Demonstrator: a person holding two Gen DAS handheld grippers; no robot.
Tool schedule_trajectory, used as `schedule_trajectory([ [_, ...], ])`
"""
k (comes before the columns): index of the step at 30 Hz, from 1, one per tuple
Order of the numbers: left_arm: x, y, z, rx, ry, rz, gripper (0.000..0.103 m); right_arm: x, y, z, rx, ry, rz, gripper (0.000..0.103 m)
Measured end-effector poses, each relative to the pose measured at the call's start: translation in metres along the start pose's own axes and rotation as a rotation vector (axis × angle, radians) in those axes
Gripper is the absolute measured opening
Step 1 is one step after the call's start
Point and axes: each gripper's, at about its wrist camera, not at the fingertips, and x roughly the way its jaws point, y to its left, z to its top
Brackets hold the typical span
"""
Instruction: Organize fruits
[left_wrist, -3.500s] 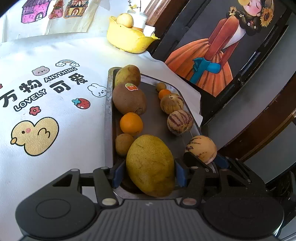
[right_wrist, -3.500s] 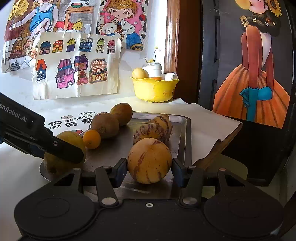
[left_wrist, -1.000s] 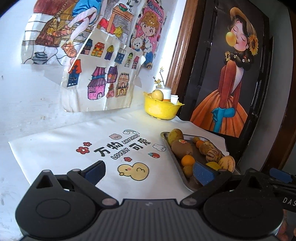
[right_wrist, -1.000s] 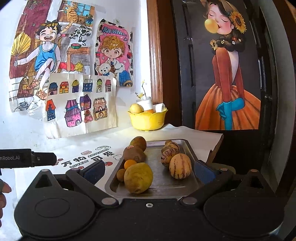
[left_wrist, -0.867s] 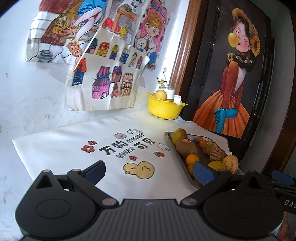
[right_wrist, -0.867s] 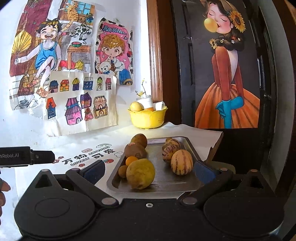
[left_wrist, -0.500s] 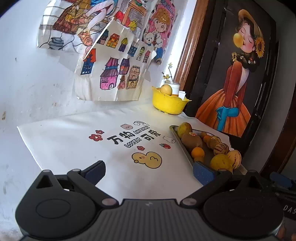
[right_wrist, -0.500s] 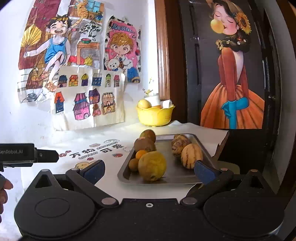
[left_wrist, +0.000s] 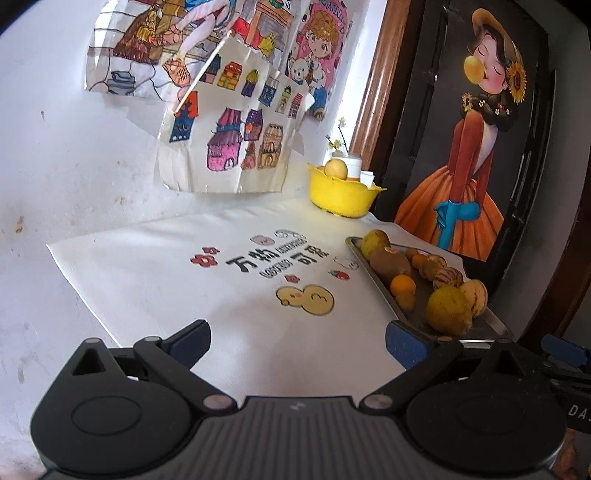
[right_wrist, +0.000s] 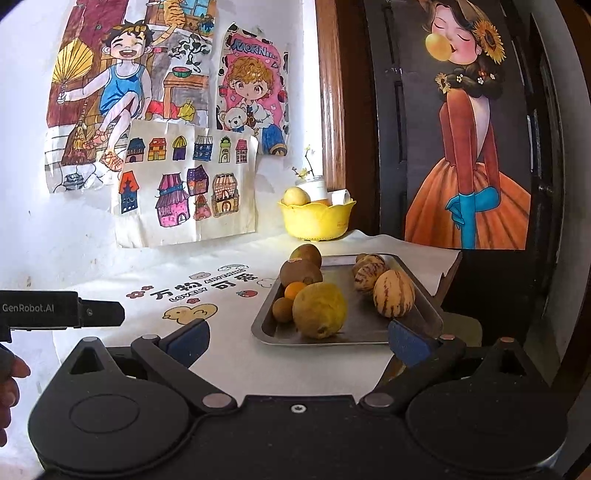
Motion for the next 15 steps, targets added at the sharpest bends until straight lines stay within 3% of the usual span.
schedule_trajectory([
  [15, -0.011, -0.001, -0.015, 0.045, 0.017, 0.017, 0.103, -0.006, 0.005, -0.011, -0.022, 0.0, -0.022, 0.102],
])
